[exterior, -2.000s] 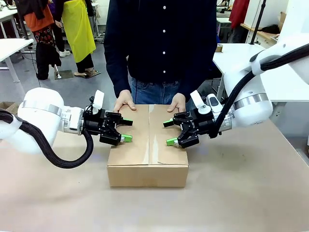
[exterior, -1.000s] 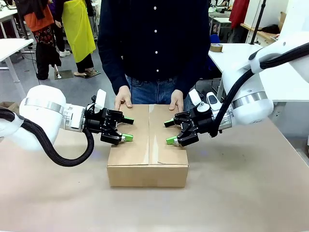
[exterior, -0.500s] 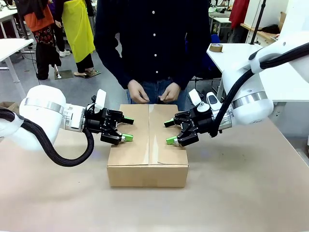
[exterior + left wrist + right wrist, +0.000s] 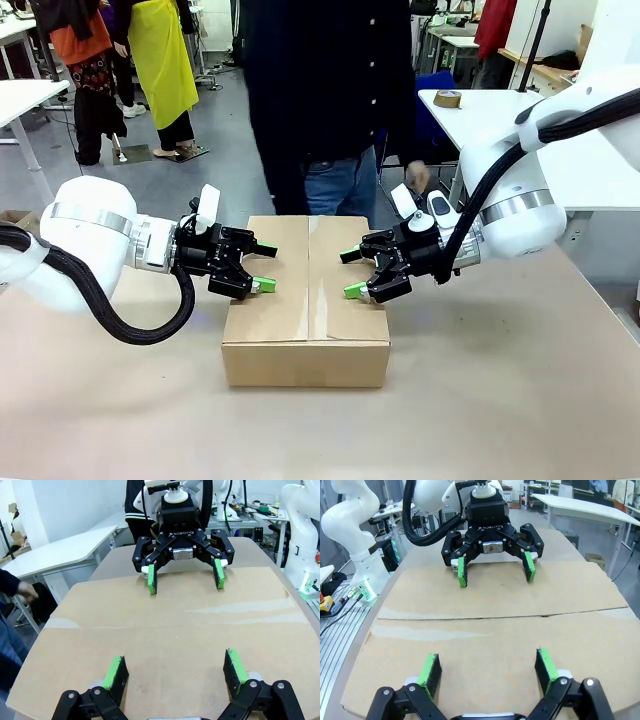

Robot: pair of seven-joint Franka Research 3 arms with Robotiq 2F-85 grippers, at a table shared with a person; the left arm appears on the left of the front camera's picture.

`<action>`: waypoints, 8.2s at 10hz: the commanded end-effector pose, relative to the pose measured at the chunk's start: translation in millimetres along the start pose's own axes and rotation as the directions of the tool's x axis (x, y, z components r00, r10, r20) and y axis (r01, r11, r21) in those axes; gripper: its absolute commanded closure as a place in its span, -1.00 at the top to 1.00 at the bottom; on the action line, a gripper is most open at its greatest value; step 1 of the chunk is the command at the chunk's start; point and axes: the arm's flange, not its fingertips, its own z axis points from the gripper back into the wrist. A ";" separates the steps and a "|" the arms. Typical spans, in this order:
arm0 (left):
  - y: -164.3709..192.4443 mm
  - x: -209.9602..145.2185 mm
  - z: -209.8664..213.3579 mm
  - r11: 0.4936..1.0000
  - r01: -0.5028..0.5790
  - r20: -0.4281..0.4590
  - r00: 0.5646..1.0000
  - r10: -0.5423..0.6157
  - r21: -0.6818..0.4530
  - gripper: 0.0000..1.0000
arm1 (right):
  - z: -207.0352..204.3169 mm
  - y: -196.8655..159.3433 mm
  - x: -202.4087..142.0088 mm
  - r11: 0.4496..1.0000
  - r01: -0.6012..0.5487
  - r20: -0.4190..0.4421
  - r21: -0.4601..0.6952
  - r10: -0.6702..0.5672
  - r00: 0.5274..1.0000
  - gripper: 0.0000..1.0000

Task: Pack the gift set into the box.
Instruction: Press and hold the closed box until the human finishes sealing it.

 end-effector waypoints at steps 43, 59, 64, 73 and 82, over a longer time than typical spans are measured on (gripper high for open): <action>-1.3 -2.6 -0.5 1.000 -0.008 -0.003 1.000 0.008 -0.002 1.00 | -0.4 0.3 -2.4 1.000 -0.001 -0.002 -0.004 0.001 1.000 1.00; -1.3 -2.6 -0.5 1.000 -0.008 -0.003 1.000 0.008 -0.002 1.00 | -0.4 0.3 -2.4 1.000 -0.001 -0.002 -0.004 0.001 1.000 1.00; -1.3 -2.6 -0.5 1.000 -0.008 -0.003 1.000 0.008 -0.002 1.00 | -0.4 0.3 -2.4 1.000 -0.001 -0.002 -0.004 0.001 1.000 1.00; -1.3 -2.6 -0.5 1.000 -0.008 -0.003 1.000 0.008 -0.002 1.00 | -0.4 0.3 -2.4 1.000 -0.001 -0.002 -0.004 0.001 1.000 1.00; -1.3 -2.6 -0.5 1.000 -0.008 -0.003 1.000 0.008 -0.002 1.00 | -0.4 0.3 -2.4 1.000 -0.001 -0.002 -0.004 0.001 1.000 1.00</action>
